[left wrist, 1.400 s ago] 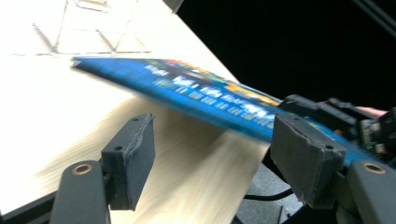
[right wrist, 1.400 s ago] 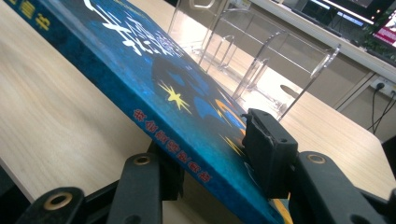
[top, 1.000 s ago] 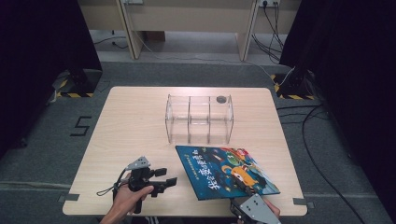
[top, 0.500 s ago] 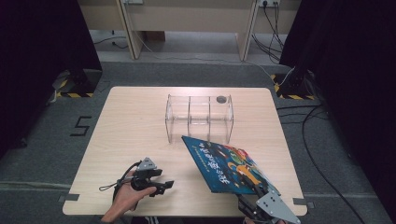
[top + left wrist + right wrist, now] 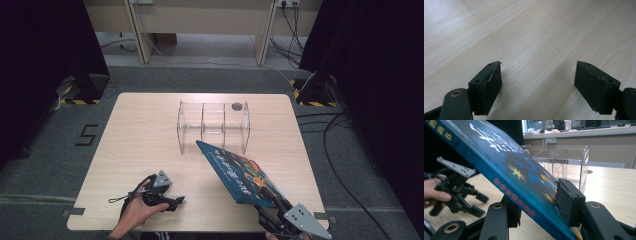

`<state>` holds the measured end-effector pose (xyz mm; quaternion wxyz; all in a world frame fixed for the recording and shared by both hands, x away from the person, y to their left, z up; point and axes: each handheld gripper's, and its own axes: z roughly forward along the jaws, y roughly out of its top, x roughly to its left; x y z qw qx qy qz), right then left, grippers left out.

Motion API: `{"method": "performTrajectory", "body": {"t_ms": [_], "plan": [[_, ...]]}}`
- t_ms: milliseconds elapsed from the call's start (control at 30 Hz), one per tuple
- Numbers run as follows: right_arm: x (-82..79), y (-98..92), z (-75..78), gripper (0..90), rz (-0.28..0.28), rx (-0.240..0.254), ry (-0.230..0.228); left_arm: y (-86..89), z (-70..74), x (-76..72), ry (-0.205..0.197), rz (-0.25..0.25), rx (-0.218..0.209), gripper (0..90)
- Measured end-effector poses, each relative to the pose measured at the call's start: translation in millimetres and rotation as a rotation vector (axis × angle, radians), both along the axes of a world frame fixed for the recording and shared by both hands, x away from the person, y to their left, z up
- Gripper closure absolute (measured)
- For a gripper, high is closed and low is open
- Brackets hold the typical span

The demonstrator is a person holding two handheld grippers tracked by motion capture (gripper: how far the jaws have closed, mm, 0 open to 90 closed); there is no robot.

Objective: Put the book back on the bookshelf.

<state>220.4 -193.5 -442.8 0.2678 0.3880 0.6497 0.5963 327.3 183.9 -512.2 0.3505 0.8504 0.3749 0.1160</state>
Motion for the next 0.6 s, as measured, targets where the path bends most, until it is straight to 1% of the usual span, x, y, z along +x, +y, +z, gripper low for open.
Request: {"method": "performTrajectory", "body": {"t_ms": [33,67,200,233,367,500,533,600], "plan": [[0.2,-0.9,0.0,57.3,0.003,0.017,0.006,0.1,0.0,-0.1,0.0,-0.003,0.001,21.1],[0.9,-3.1,0.4,57.3,0.007,0.055,0.013,0.1,0.0,-0.1,0.0,-0.003,0.001,21.1],[2.8,-9.1,0.2,57.4,0.011,0.13,0.029,0.0,0.1,0.3,0.002,-0.004,0.001,21.0],[2.9,-9.8,0.2,57.5,0.011,0.131,0.029,0.1,0.0,0.1,0.001,-0.007,0.002,20.9],[3.7,-15.0,0.2,57.8,-0.002,0.177,0.041,-0.3,0.2,0.0,0.002,-0.01,0.003,20.9],[4.5,-20.1,1.8,60.3,-0.017,0.17,0.041,-0.5,0.2,-0.3,0.002,-0.013,0.005,20.9],[4.5,-20.9,2.5,61.9,-0.026,0.143,0.033,-0.6,0.2,-0.2,0.002,-0.013,0.005,20.9],[5.0,-22.4,2.8,63.0,-0.032,0.125,0.025,-0.8,0.1,-0.5,0.0,-0.016,0.005,20.9]]}}
